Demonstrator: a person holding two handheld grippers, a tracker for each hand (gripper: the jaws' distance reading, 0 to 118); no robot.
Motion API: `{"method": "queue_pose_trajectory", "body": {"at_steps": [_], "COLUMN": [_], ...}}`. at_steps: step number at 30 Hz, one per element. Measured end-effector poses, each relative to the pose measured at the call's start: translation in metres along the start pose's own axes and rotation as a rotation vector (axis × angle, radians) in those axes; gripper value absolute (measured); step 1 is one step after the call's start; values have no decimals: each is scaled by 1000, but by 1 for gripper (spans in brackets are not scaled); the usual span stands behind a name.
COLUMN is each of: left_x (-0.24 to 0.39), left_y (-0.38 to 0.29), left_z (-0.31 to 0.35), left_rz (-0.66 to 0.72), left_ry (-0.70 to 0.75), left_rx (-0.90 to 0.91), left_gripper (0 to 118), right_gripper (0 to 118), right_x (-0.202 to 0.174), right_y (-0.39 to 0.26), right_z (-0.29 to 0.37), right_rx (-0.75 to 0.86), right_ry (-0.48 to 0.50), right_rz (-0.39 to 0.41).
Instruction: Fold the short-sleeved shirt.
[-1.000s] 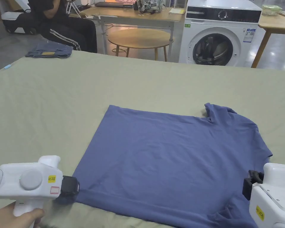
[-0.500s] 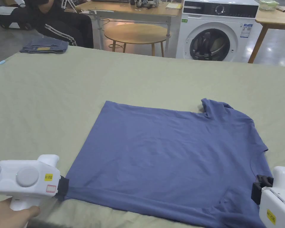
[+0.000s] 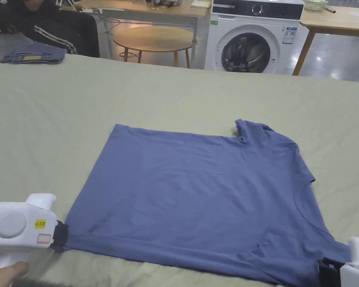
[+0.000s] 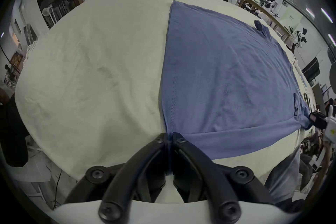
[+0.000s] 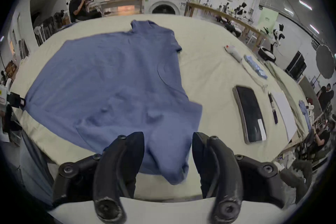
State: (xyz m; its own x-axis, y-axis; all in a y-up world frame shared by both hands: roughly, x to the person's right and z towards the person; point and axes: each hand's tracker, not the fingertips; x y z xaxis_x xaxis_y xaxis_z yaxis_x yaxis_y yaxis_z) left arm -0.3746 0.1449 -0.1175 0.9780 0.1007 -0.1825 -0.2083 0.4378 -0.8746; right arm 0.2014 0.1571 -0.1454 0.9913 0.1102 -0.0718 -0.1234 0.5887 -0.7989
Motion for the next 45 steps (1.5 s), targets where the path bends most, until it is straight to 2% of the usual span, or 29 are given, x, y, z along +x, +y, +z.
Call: {"method": "queue_pose_trajectory", "body": {"at_steps": [4, 5, 7, 8, 10, 18, 24, 29, 33, 38, 45], "left_x": [-3, -4, -7, -7, -10, -9, -2, -2, 0, 5, -2], "left_y": [0, 0, 1, 1, 1, 12, 50, 96, 136, 174, 208], "left_z": [1, 0, -3, -3, -7, 9, 21, 16, -1, -32, -78], "left_rz": [-2, -4, -5, -7, -11, -37, -51, -40, -34, -27, 7], "left_ry": [-5, -7, -9, -10, -11, -32, -51, -60, -61, -53, -35], "left_rx": [6, 6, 8, 9, 13, 95, 178, 235, 242, 217, 153], "left_gripper": [0, 0, 0, 0, 0, 0, 0, 0, 0, 0, 0], "right_gripper": [56, 50, 23, 15, 8, 5, 5, 5, 5, 5, 5], "right_x": [7, 7, 8, 9, 9, 20, 18, 17, 17, 16, 12], "right_y": [-12, -16, -19, -20, -18, 4, 57, 106, 144, 178, 197], "right_z": [-19, -23, -29, -30, -27, -4, 17, 14, -14, -70, -133], "right_rx": [-100, -106, -112, -98, -96, 12, 88, 144, 142, 54, -27], "right_ry": [31, 39, 94, 115, 144, 164, 182, 190, 191, 207, 193], "right_rz": [-39, -41, -58, -83, -113, -108, -100, -133, -158, -189, -160]}}
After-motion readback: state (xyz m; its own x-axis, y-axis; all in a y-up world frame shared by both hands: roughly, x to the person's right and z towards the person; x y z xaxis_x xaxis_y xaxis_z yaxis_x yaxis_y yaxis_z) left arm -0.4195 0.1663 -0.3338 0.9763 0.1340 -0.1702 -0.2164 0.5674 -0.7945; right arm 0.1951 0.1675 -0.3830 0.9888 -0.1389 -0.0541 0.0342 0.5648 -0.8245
